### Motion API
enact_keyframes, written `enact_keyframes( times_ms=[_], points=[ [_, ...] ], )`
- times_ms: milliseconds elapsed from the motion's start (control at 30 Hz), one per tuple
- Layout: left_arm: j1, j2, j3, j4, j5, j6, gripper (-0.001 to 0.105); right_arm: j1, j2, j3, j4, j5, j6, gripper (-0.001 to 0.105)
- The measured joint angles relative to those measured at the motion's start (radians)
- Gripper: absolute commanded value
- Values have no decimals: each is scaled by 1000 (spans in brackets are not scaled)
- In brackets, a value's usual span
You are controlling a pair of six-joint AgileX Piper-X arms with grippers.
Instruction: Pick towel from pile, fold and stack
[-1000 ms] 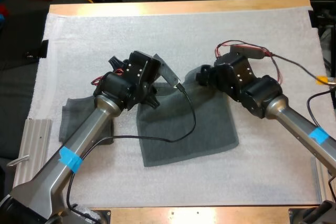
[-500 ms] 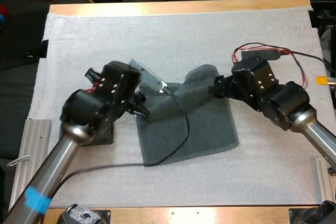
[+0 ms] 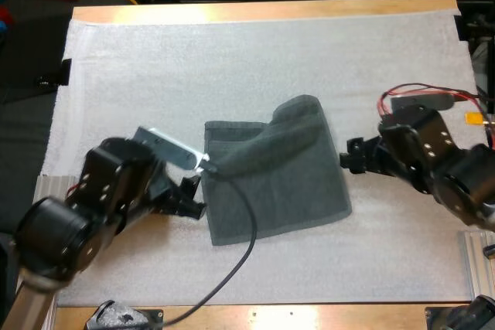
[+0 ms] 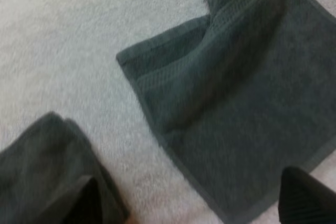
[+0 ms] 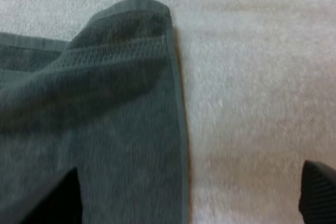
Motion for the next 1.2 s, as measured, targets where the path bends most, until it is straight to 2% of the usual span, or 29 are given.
enact_keyframes(
  times_ms=[100,400,667,967,1100,1200],
  points=[
    [0,-43,0,48,28,-27,66,0,-46,0,38,0,0,80],
    [0,-111,0,151,198,-82,66,0,-176,0,176,0,-1,80],
    [0,-158,7,196,273,-117,66,0,-256,4,238,0,-1,80],
    [0,-204,159,187,277,-146,66,0,-284,145,234,-21,-1,80],
    [0,-204,216,141,277,-146,66,-2,-283,227,140,-35,5,80],
    [0,-204,241,124,277,-146,66,-2,-281,292,56,-76,49,80]
  ],
)
